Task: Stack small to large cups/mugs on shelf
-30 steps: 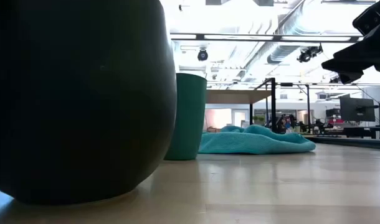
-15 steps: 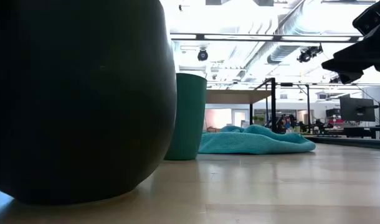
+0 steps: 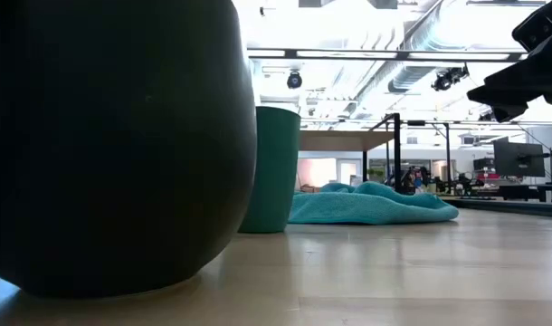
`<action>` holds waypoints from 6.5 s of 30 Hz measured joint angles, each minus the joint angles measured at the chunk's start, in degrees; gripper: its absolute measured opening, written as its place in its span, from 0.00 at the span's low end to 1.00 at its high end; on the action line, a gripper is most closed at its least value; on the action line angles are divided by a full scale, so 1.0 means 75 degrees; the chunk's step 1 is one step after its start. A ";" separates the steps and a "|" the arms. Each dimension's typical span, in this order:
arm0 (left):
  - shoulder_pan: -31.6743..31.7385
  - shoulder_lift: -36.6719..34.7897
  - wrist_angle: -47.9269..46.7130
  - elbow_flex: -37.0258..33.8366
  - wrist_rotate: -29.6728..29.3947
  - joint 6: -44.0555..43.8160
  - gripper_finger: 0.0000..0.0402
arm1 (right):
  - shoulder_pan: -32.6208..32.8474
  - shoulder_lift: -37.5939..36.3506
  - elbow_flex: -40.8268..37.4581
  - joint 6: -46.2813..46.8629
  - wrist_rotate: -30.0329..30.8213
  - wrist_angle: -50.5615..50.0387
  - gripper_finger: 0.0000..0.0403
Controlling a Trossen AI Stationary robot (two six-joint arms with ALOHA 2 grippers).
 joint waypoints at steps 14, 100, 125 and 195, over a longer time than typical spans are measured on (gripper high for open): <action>0.0002 -0.0001 -0.0002 0.0003 0.0000 -0.0001 0.17 | -0.0001 0.0001 0.0003 0.0000 0.0001 0.0001 0.37; 0.2104 0.0041 0.0143 -0.0034 -0.0289 0.6810 0.17 | -0.1031 0.0277 -0.0702 -0.1520 -0.1052 0.2738 0.37; 0.2104 0.0044 0.0128 -0.0032 -0.0294 0.6796 0.17 | -0.4741 0.0489 -0.0705 -0.1751 -0.4654 0.2496 0.37; 0.2101 0.0047 0.4885 -0.0029 -0.0353 0.3485 0.17 | -0.4881 0.0495 -0.0714 0.3323 -0.3567 0.3405 0.37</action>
